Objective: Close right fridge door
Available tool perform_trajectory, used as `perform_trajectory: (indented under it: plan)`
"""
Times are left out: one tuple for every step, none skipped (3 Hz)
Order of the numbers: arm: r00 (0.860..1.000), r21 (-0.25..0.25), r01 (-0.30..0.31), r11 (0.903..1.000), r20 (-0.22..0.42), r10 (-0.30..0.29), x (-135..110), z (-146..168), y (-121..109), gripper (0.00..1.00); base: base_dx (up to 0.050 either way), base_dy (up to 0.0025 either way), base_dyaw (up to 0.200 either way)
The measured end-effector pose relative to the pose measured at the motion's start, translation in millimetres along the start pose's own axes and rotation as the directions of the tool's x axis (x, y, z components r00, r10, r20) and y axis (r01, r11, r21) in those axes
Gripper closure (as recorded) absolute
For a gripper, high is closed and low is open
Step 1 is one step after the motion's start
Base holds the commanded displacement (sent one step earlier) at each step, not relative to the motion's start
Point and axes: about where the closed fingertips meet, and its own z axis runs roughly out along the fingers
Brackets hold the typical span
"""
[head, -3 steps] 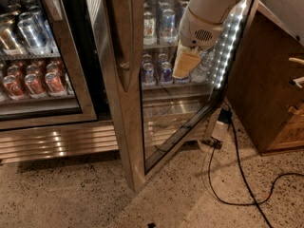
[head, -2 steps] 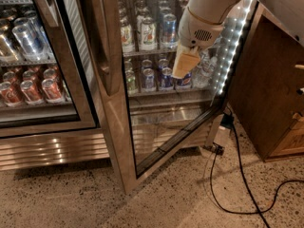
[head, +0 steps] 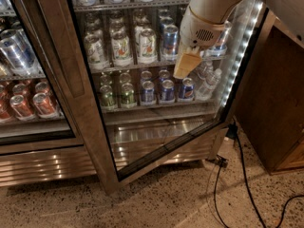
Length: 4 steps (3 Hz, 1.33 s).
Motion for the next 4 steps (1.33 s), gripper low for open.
perform_trajectory:
  plan:
    - [1.000, 0.000, 0.000, 1.0000, 0.000, 0.000, 0.0, 0.0, 0.0, 1.00, 0.049, -0.00005, 0.001]
    - [1.000, 0.000, 0.000, 1.0000, 0.000, 0.000, 0.0, 0.0, 0.0, 1.00, 0.049, -0.00004, 0.001]
    - [1.000, 0.000, 0.000, 1.0000, 0.000, 0.000, 0.0, 0.0, 0.0, 1.00, 0.049, -0.00006, 0.001]
    - [1.000, 0.000, 0.000, 1.0000, 0.000, 0.000, 0.0, 0.0, 0.0, 1.00, -0.050, 0.00005, 0.000]
